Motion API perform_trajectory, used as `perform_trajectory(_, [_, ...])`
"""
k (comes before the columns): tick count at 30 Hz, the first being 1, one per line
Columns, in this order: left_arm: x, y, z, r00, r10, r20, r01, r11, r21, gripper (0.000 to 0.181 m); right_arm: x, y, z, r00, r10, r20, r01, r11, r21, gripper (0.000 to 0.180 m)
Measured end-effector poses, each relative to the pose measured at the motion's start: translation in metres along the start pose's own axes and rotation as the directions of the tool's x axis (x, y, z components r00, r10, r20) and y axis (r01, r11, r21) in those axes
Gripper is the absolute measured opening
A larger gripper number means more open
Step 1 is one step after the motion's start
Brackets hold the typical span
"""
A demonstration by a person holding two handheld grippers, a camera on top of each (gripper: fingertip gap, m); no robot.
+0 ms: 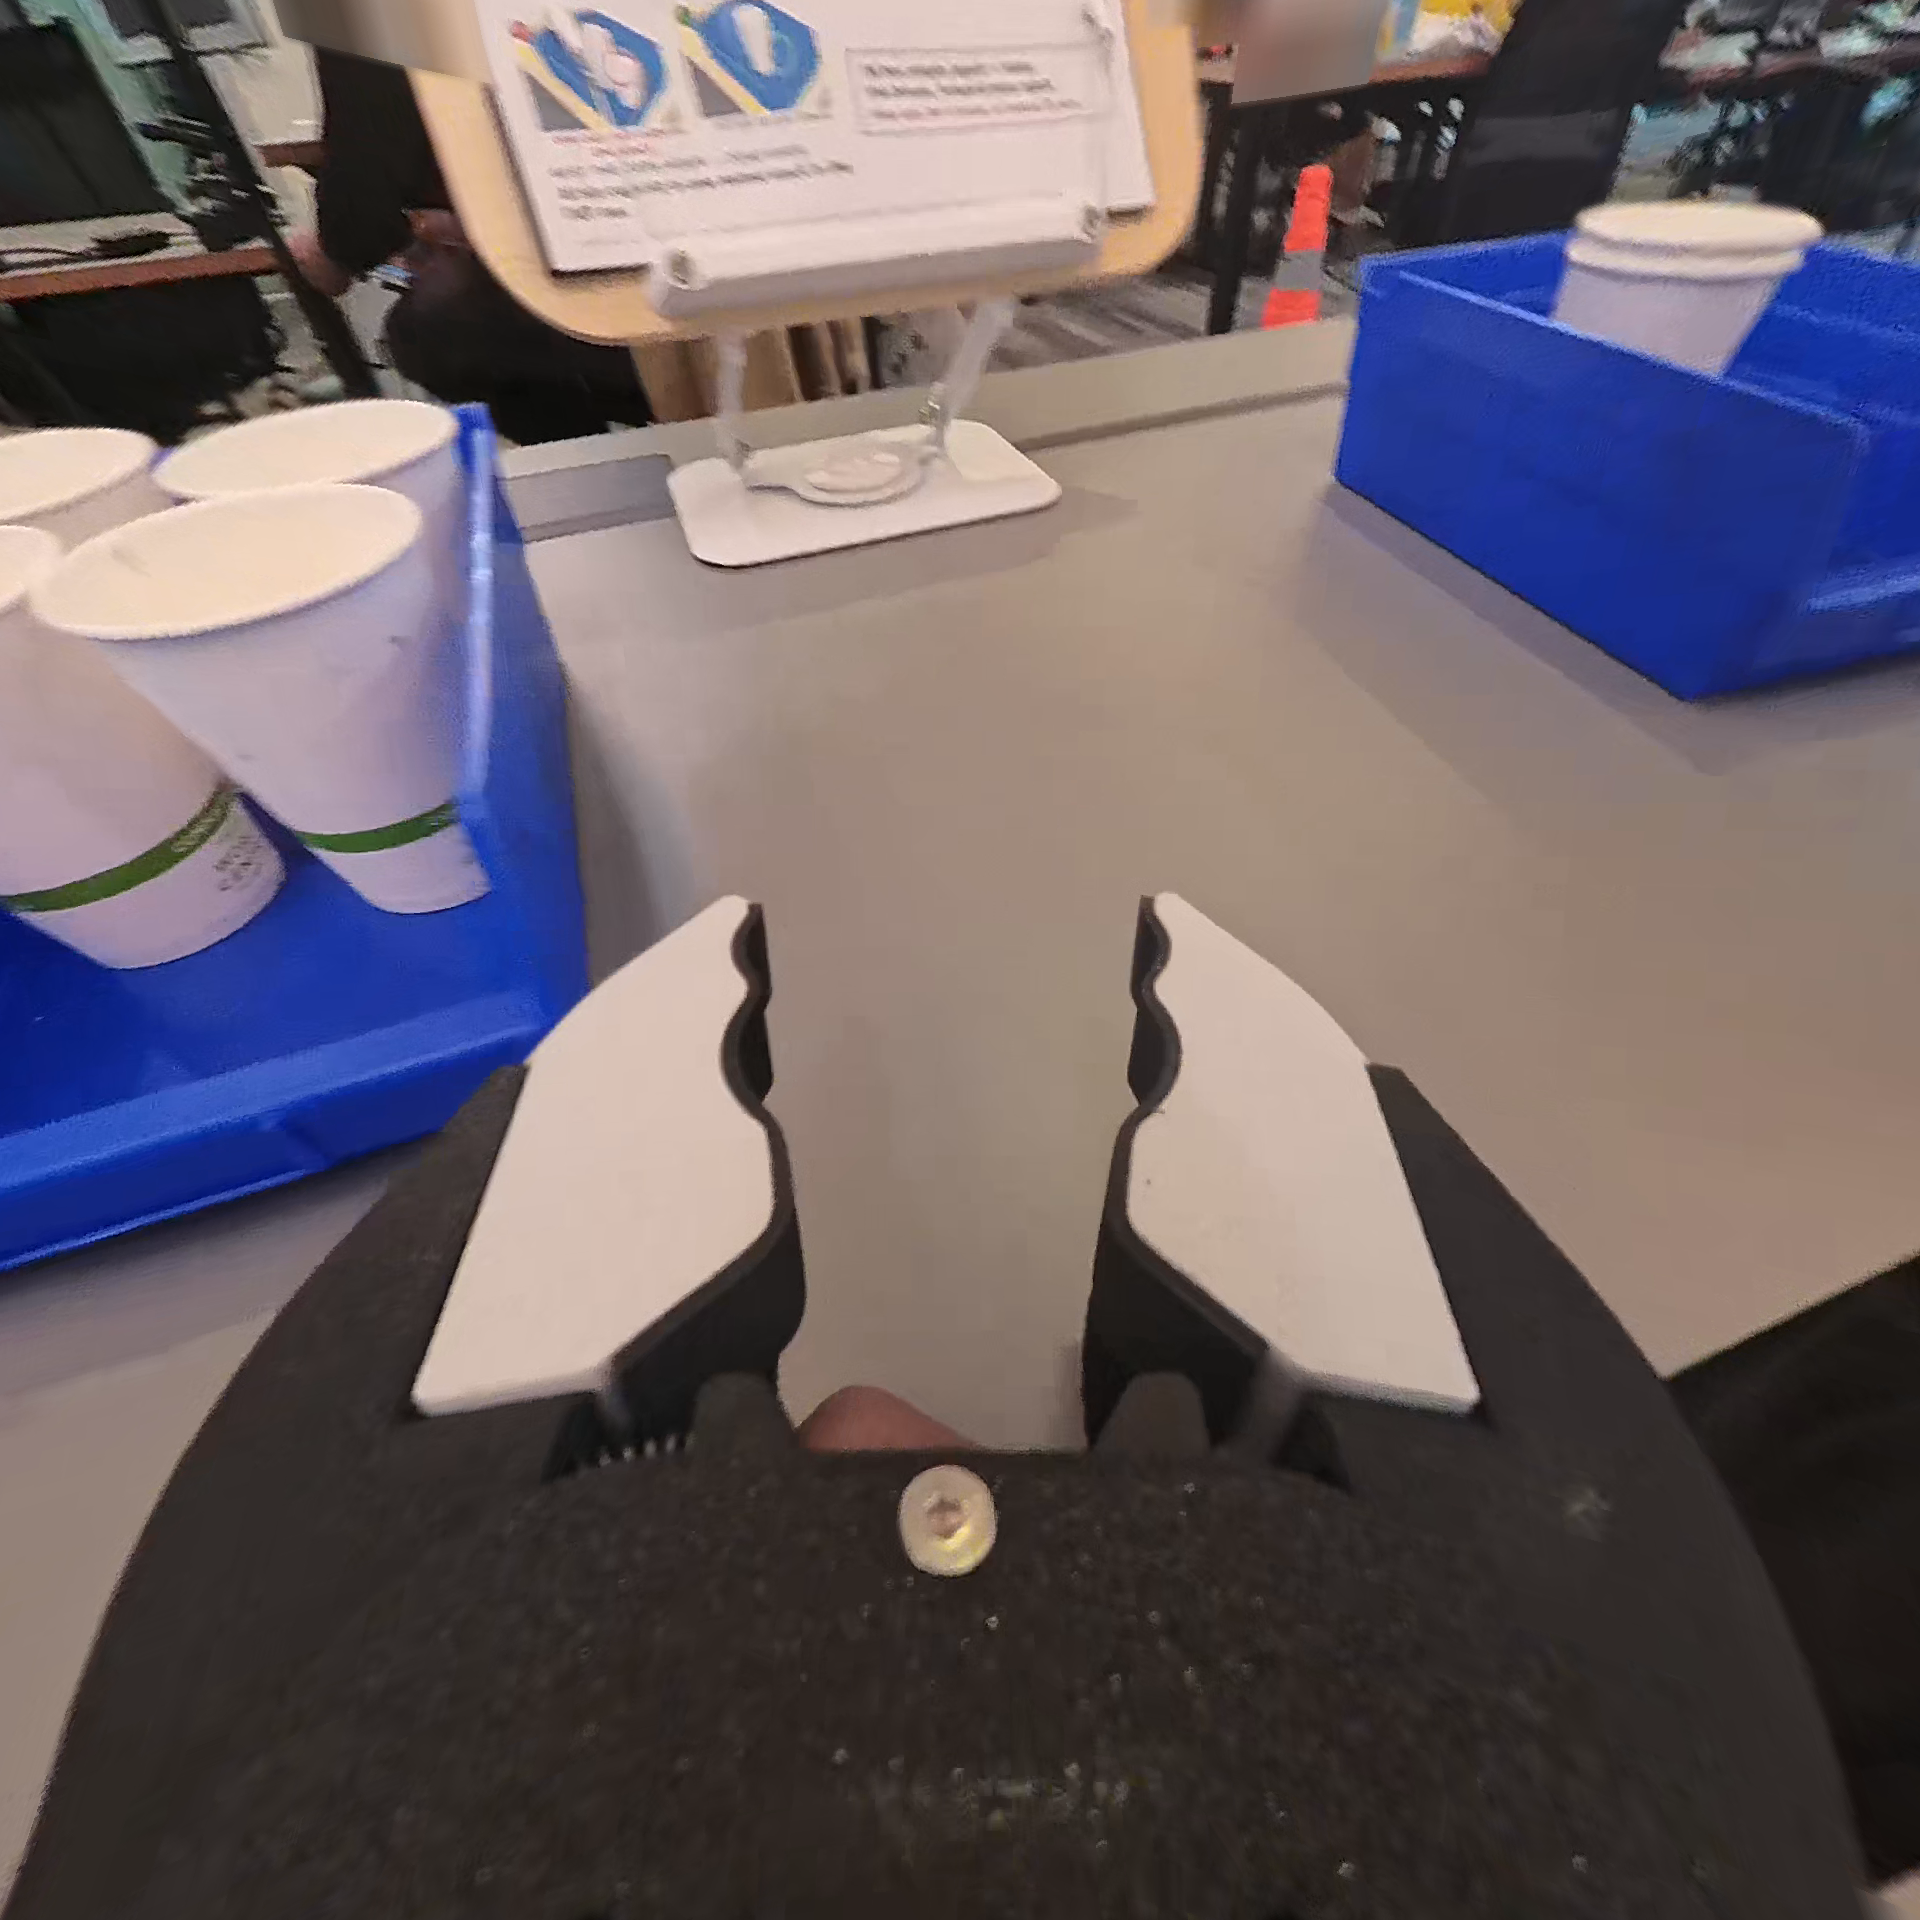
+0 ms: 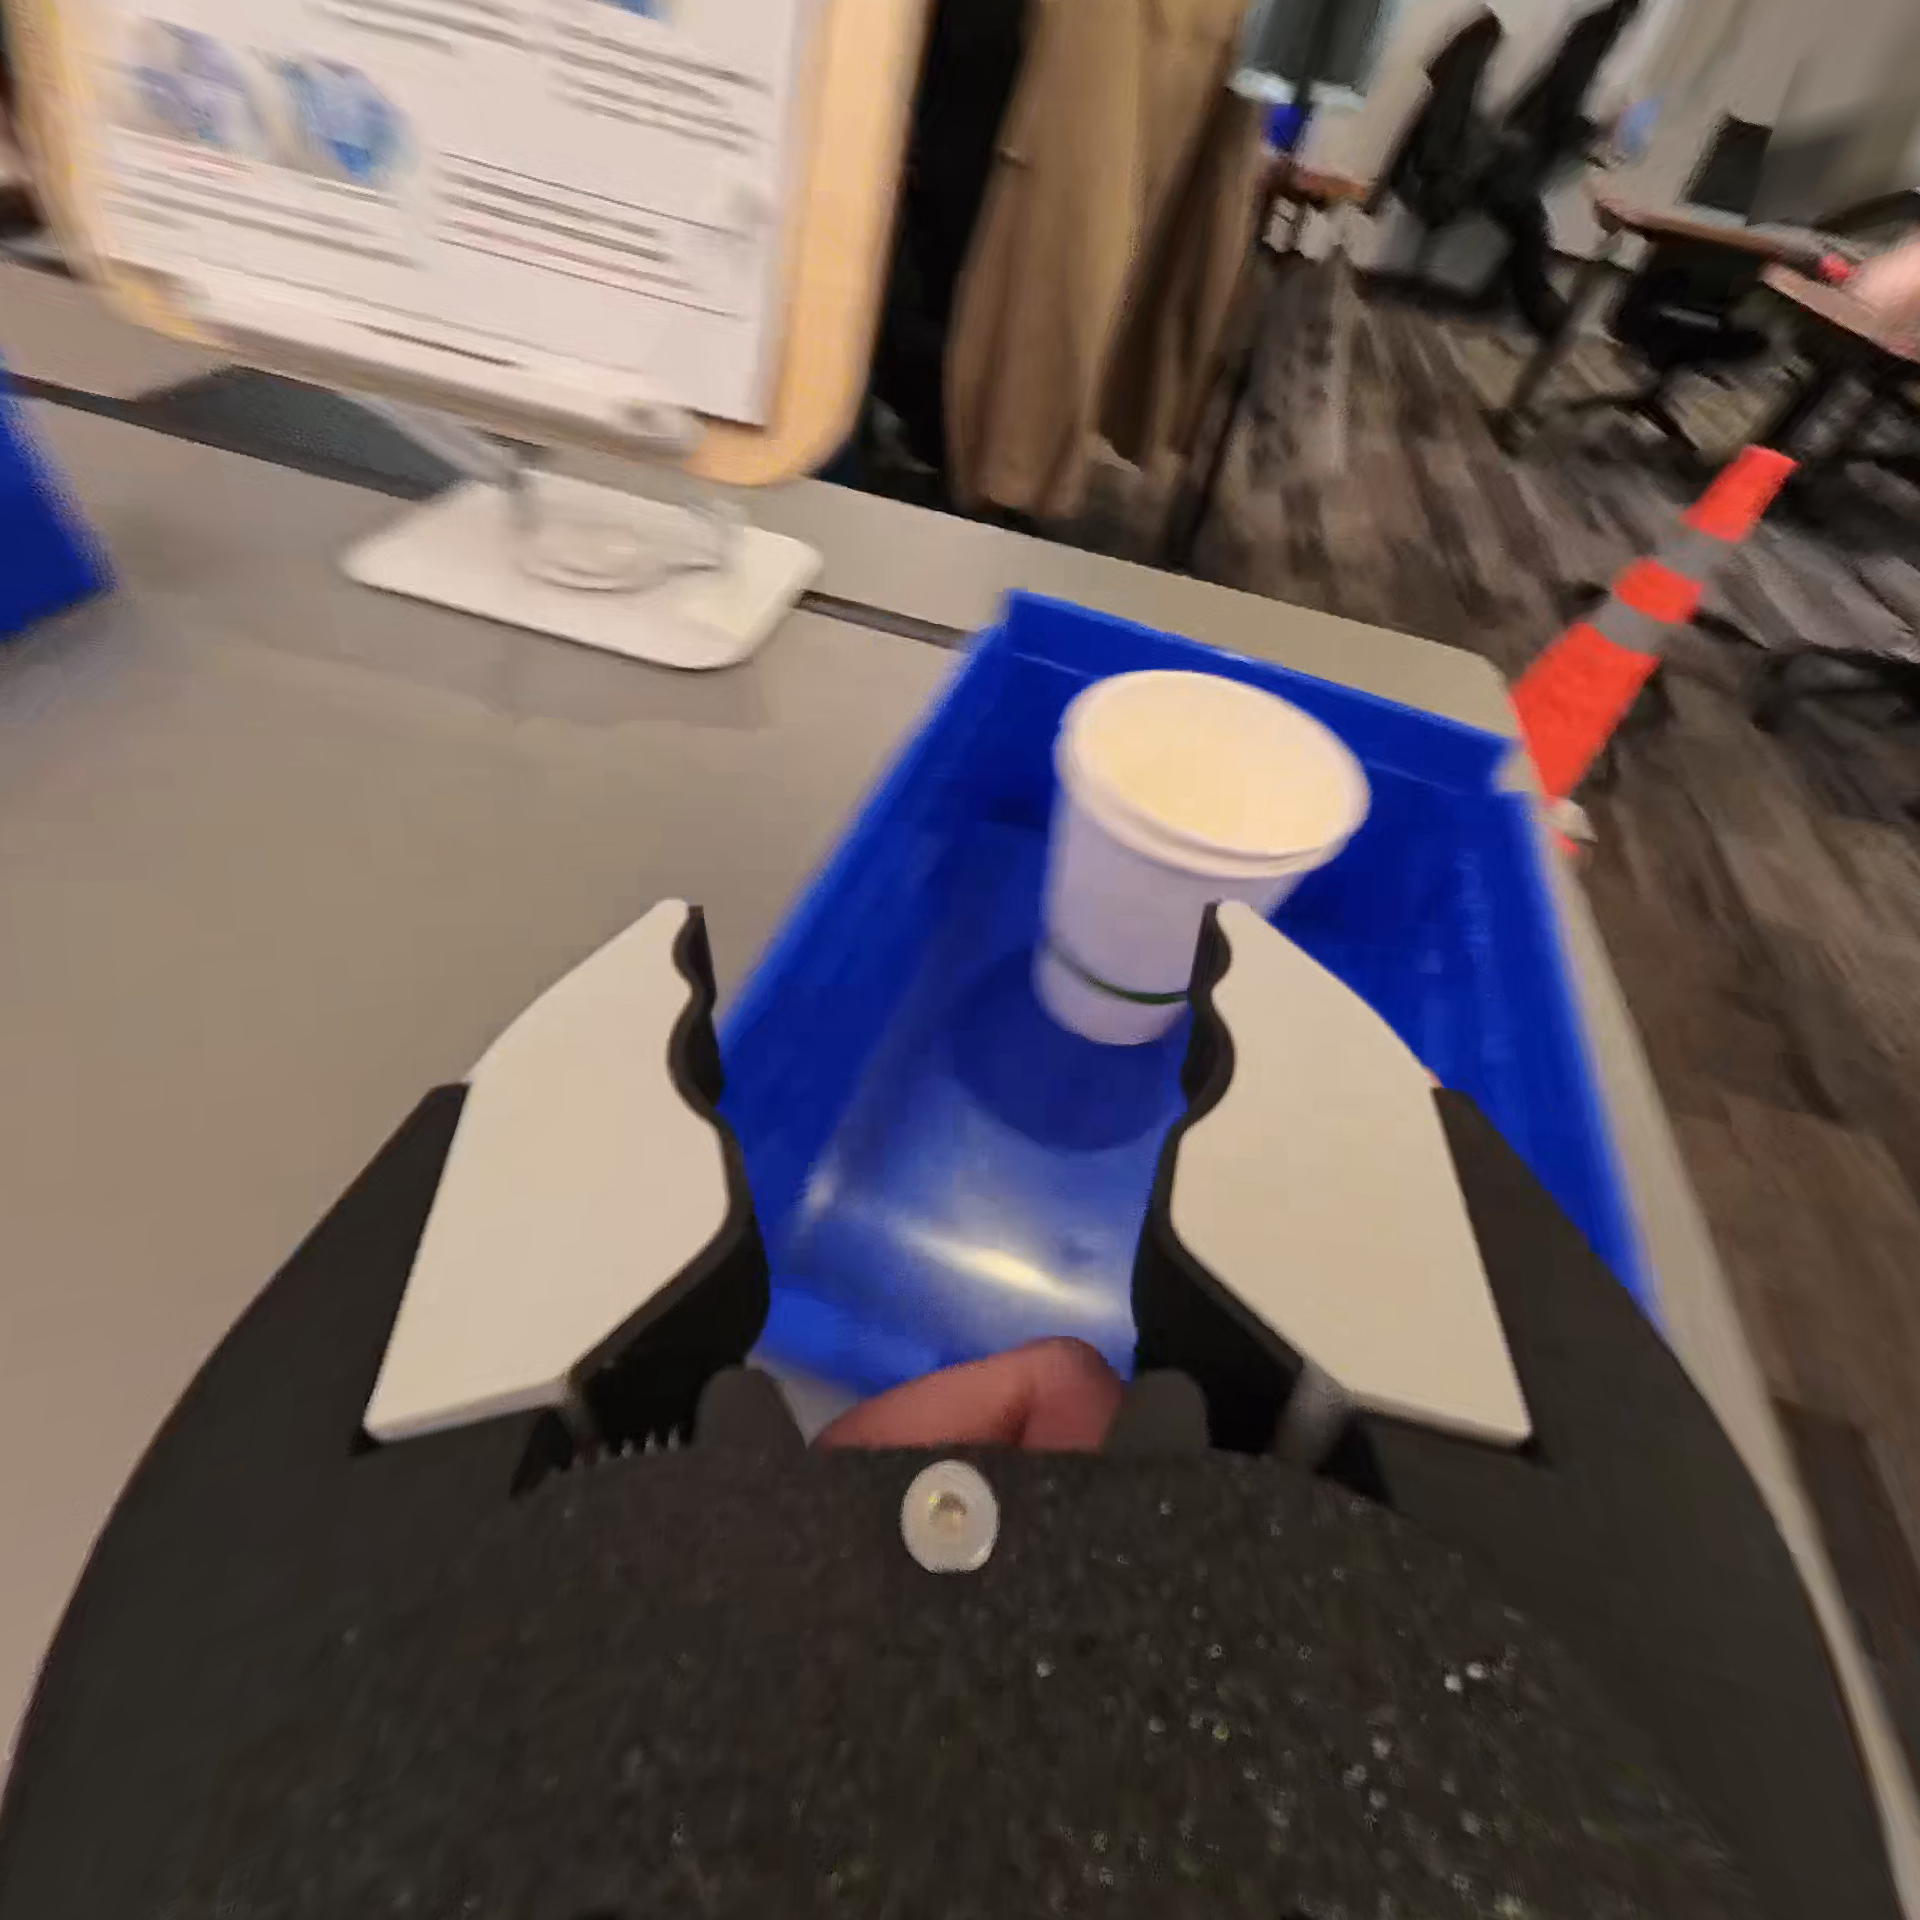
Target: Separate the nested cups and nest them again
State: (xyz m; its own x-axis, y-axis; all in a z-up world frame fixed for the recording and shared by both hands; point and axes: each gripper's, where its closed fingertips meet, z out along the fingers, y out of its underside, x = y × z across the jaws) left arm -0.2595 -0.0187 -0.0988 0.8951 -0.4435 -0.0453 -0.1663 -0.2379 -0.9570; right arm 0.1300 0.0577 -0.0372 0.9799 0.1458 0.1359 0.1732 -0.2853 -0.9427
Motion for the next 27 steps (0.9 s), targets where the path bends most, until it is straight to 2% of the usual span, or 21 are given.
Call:
perform_trajectory(2, [-0.016, -0.006, -0.003, 0.998, -0.038, 0.04, 0.037, 0.999, 0.032, 0.07, -0.063, 0.012, -0.03, 0.989, -0.017, 0.144, 0.009, 0.998, 0.059, 0.087])
perform_trajectory(5, [-0.046, -0.013, -0.007, 0.99, -0.069, 0.126, 0.061, 0.996, 0.07, 0.075, -0.153, 0.057, -0.062, 0.934, -0.02, 0.358, 0.004, 0.999, 0.043, 0.088])
perform_trajectory(8, [-0.084, -0.02, -0.005, 0.973, -0.069, 0.222, 0.051, 0.995, 0.083, 0.075, -0.197, 0.08, -0.08, 0.894, -0.043, 0.446, 0.029, 0.999, 0.039, 0.085])
perform_trajectory(11, [-0.121, -0.027, 0.01, 0.961, -0.076, 0.267, 0.066, 0.997, 0.046, 0.075, -0.2, 0.072, -0.085, 0.896, -0.072, 0.438, 0.04, 0.996, 0.081, 0.085])
perform_trajectory(16, [-0.172, -0.021, 0.055, 0.949, -0.079, 0.304, 0.127, 0.982, -0.141, 0.08, -0.194, 0.064, -0.094, 0.877, 0.002, 0.48, -0.044, 0.996, 0.078, 0.085])
perform_trajectory(20, [-0.182, -0.012, 0.09, 0.958, -0.147, 0.246, 0.204, 0.952, -0.228, 0.084, -0.193, 0.061, -0.097, 0.867, 0.014, 0.498, -0.061, 0.995, 0.077, 0.084])
perform_trajectory(24, [-0.193, -0.008, 0.11, 0.95, -0.158, 0.27, 0.228, 0.941, -0.25, 0.087, -0.196, 0.064, -0.097, 0.86, 0.008, 0.509, -0.05, 0.996, 0.069, 0.083])
perform_trajectory(27, [-0.194, -0.008, 0.118, 0.948, -0.159, 0.275, 0.233, 0.936, -0.263, 0.079, -0.202, 0.068, -0.096, 0.852, 0.005, 0.524, -0.04, 0.998, 0.055, 0.083])
